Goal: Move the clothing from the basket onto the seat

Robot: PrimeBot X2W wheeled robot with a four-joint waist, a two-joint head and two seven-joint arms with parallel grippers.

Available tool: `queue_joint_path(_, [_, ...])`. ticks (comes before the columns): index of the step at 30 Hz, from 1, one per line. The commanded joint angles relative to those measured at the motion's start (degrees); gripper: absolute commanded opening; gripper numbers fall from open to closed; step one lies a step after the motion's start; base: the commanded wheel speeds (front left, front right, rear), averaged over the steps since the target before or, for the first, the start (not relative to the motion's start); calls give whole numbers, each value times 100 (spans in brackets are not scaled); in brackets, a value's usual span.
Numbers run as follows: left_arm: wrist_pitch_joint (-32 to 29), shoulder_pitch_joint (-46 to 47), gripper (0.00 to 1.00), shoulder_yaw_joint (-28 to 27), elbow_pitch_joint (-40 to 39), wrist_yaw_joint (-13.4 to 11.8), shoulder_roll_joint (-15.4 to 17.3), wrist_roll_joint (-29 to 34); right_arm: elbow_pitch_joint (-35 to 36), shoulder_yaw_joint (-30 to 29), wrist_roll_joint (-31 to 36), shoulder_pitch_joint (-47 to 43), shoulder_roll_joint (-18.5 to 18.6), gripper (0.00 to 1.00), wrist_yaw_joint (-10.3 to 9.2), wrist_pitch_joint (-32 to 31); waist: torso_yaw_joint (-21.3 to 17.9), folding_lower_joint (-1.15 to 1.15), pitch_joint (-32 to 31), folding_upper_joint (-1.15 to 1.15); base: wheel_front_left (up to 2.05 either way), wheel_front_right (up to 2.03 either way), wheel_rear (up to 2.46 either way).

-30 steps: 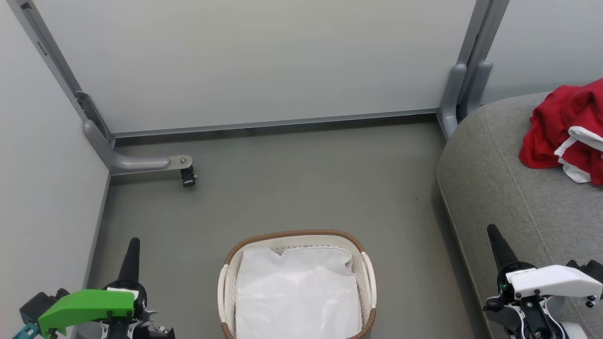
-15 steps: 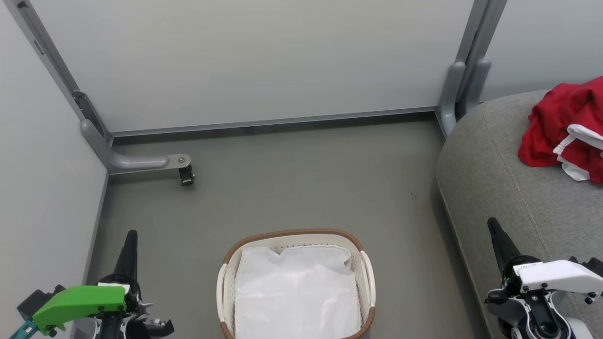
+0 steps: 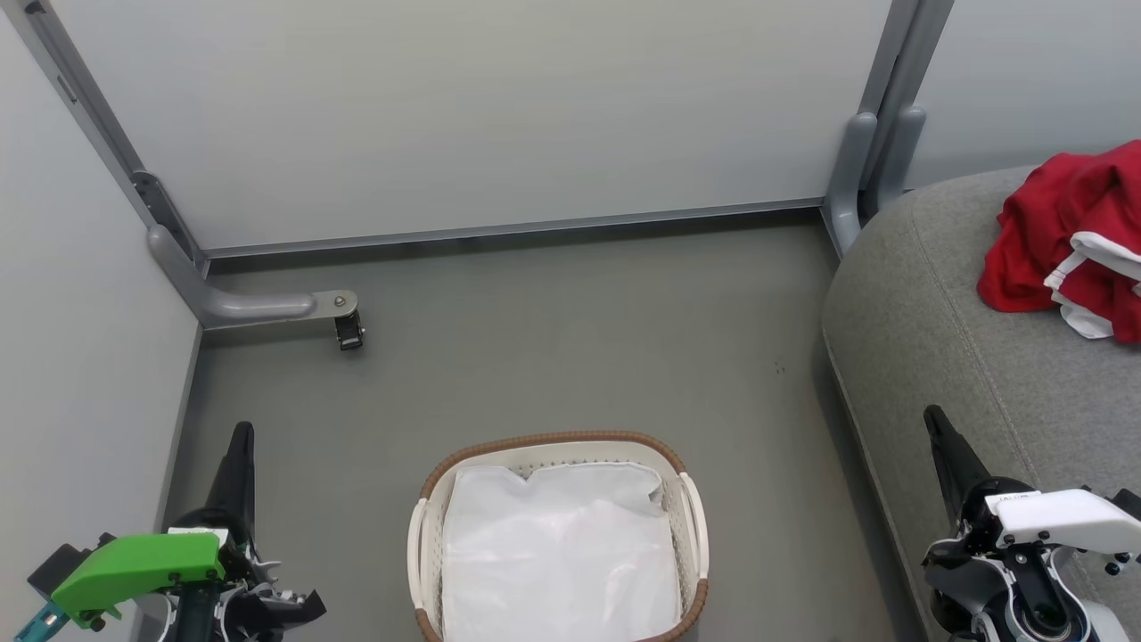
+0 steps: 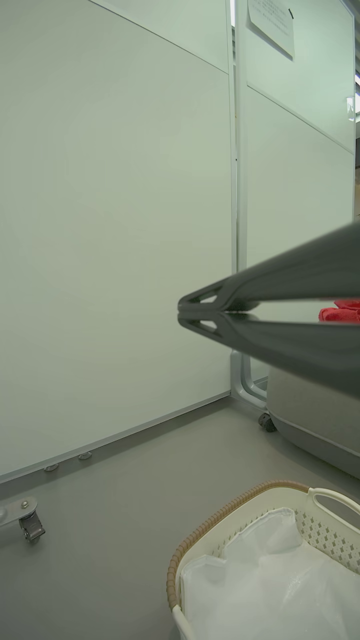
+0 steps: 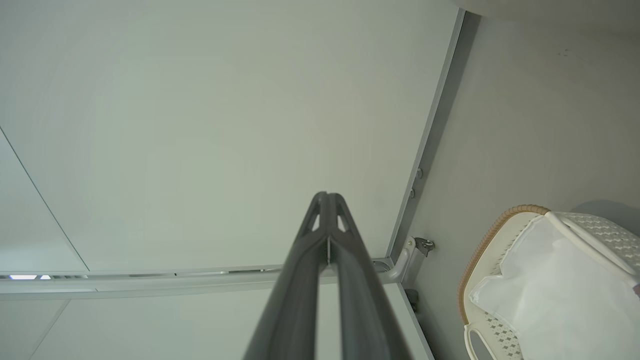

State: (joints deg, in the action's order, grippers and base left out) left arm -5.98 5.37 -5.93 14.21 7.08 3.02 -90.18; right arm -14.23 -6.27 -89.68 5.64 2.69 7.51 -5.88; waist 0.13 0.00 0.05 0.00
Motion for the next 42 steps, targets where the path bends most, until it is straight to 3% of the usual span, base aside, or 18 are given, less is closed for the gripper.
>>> queue_joint_path(1, [-35, 115, 0, -53, -22, 41, -4, -105, 30, -22, -127, 75, 33, 0, -4, -34, -3, 0, 3, 0, 0, 0, 0])
queue_joint_path(42, [-80, 118, 0, -83, -21, 63, -18, -230, 33, -36, -284, 70, 35, 0, -4, -83, -13, 0, 12, 0, 0, 0, 0])
